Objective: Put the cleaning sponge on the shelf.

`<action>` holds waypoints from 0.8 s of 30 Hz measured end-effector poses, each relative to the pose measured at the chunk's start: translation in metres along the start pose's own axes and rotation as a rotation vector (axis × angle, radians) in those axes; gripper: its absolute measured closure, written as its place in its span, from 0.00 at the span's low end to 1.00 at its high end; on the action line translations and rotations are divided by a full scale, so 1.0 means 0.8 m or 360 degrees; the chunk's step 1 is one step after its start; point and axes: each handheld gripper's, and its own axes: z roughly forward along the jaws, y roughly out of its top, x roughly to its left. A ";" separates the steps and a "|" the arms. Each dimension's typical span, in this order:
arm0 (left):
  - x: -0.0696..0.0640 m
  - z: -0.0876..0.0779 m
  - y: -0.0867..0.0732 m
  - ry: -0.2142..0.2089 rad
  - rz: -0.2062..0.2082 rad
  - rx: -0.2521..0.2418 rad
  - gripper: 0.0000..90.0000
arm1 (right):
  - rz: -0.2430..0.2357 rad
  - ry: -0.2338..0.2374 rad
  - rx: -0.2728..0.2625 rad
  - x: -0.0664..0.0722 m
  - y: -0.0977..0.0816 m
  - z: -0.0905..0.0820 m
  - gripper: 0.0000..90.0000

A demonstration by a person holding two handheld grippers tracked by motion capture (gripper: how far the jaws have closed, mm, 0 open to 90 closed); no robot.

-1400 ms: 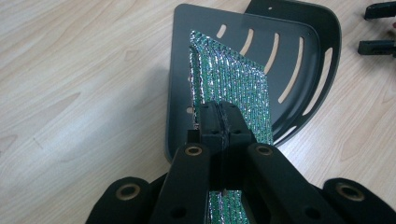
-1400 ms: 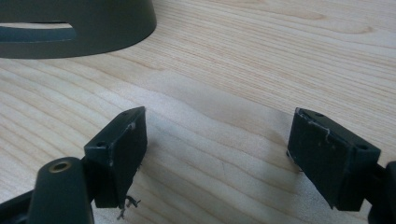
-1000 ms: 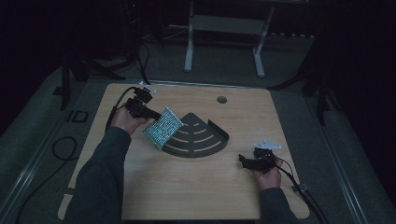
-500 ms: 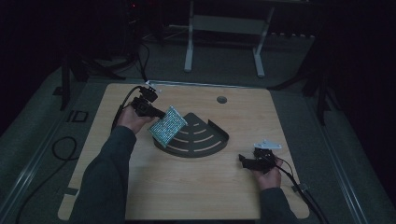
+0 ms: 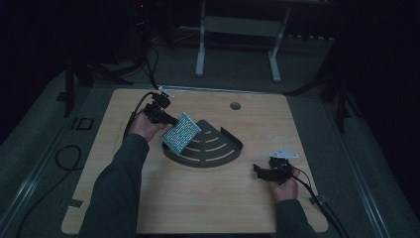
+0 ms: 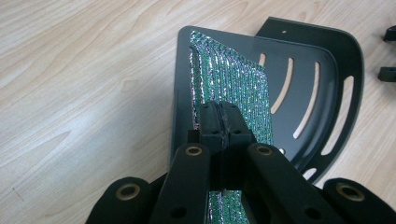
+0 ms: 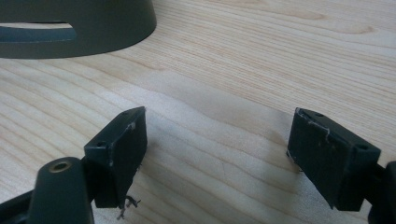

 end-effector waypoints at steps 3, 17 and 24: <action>0.002 0.003 0.002 -0.0001 -0.0008 0.0001 1.00 | -0.0001 0.0000 0.0000 0.000 0.000 0.000 0.21; 0.001 0.031 0.004 0.0045 0.0016 0.0059 1.00 | 0.0000 0.0000 0.0000 0.000 0.000 0.000 0.21; 0.005 0.043 0.003 0.0041 -0.0002 0.0085 1.00 | 0.0000 0.0000 0.0000 0.000 0.000 0.000 0.21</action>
